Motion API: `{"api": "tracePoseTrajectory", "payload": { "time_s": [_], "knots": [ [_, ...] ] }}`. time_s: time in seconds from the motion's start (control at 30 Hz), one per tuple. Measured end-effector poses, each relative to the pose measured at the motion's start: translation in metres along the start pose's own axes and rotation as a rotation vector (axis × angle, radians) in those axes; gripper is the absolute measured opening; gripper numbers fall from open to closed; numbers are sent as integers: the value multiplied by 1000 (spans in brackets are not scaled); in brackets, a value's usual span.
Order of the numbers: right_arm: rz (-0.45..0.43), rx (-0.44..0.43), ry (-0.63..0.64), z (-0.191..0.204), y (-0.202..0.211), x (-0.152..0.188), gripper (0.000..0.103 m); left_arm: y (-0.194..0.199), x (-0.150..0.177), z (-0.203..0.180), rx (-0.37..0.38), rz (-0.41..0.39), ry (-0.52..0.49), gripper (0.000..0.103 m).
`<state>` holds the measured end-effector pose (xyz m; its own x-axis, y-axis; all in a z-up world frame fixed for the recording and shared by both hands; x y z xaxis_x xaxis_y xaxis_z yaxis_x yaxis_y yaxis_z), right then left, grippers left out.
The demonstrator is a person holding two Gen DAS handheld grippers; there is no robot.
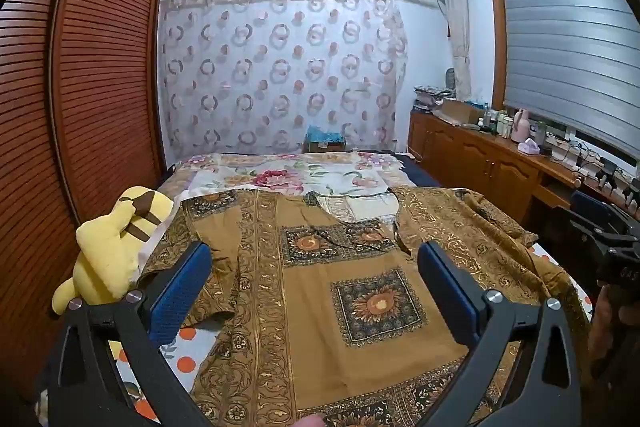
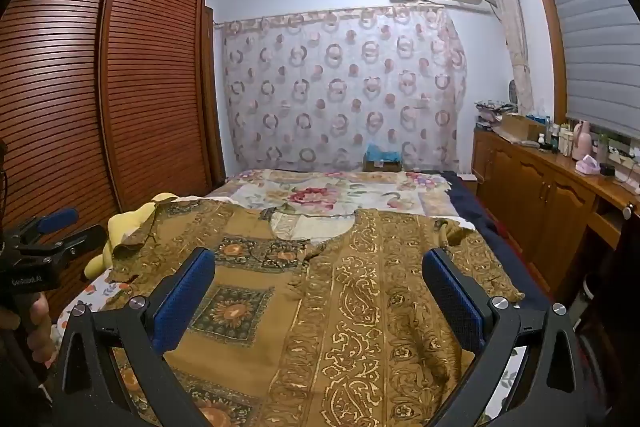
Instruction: Fold small clothes
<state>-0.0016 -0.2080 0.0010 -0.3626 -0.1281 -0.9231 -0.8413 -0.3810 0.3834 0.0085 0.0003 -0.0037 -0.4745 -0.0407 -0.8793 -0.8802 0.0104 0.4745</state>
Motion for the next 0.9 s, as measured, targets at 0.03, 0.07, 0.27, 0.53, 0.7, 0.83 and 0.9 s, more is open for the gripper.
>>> {"api": "tracePoseTrajectory", "payload": {
  "time_s": [0.03,0.07,0.27,0.53,0.7,0.83,0.9],
  "knots": [
    [-2,1,1,0,0,0,103,0,0,0,-3,5,-3,103],
    [0,1,3,0,0,0,103,0,0,0,-4,4,-2,103],
    [2,1,1,1,0,0,103,2,-1,-2,-8,2,-5,103],
    [2,-2,-2,1,0,1,103,0,0,0,-3,7,-1,103],
    [3,-5,-4,3,0,0,103,-2,1,1,-4,7,-1,103],
    [3,-7,-4,1,1,1,103,0,1,5,-4,7,1,103],
    [3,-6,-4,2,1,1,103,0,1,3,-5,7,-1,103]
  ]
}}
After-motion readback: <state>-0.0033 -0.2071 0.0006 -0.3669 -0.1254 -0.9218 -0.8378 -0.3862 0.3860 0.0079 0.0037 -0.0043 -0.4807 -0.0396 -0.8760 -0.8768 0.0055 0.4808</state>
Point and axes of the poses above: each gripper's, at about its wrist camera, not at the fingertips, and y roughly against the way its jaws point, z to its left, x to its underside, the point moved 1 cm from there along -y, roughly the way its jaws point, and after that the axes turned 7 degrees about z, right-handed, at the moved point
